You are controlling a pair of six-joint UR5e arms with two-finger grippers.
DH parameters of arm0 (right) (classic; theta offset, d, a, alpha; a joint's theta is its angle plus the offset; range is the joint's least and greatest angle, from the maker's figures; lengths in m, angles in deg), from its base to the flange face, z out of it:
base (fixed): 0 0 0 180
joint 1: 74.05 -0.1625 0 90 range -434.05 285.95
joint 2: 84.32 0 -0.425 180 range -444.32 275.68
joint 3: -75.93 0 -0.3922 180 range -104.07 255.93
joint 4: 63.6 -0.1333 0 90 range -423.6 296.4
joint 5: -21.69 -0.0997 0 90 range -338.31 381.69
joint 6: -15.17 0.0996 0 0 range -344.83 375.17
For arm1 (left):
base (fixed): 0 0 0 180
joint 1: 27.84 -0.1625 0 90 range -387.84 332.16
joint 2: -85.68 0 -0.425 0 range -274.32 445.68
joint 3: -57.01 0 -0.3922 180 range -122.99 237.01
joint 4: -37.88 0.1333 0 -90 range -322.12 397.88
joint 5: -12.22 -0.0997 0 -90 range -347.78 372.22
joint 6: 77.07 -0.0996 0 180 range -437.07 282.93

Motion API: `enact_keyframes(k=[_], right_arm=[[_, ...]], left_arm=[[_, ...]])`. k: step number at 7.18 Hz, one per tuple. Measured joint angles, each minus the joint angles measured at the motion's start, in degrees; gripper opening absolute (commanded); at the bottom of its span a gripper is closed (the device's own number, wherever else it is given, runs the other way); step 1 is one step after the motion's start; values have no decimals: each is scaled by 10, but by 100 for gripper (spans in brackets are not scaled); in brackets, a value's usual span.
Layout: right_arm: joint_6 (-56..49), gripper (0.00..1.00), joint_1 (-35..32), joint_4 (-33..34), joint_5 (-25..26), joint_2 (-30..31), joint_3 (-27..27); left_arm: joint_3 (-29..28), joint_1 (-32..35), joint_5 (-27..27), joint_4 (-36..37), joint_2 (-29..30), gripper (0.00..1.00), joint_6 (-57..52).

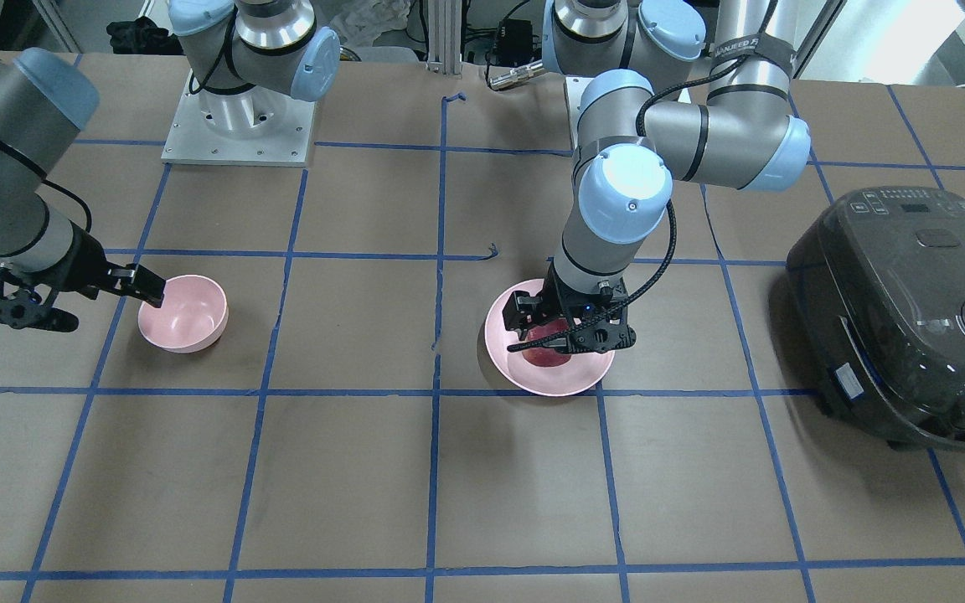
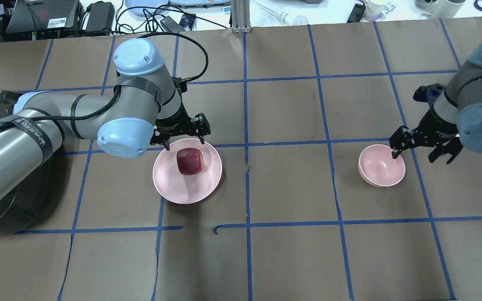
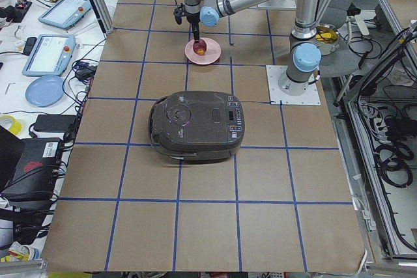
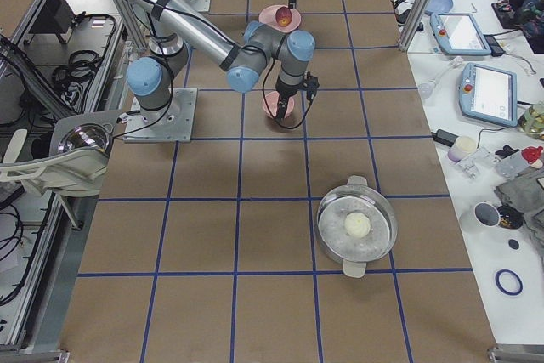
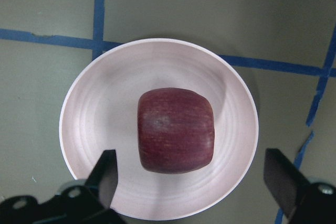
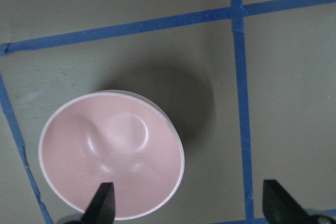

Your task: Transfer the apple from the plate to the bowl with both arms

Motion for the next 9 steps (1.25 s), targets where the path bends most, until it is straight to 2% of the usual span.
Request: enact_keyframes(k=[1, 2, 4, 5, 6, 8, 9], right_arm=[[0, 26, 0, 55, 1, -17, 32], [-1, 3, 0, 86, 2, -24, 49], [2, 0, 0, 103, 1, -28, 55], [3, 0, 0, 102, 0, -28, 50], [4, 0, 0, 98, -1, -28, 43], [8, 0, -14, 91, -3, -28, 24], [26, 0, -47, 83, -5, -28, 9]], left_arm=[[1, 1, -1, 6, 12, 100, 8], [5, 2, -2, 9, 22, 100, 7], [23, 4, -6, 17, 39, 99, -9], [28, 5, -7, 25, 47, 56, -11], [30, 5, -8, 46, 54, 20, -18], [35, 5, -9, 82, 60, 8, -34], [38, 5, -10, 86, 57, 8, -35]])
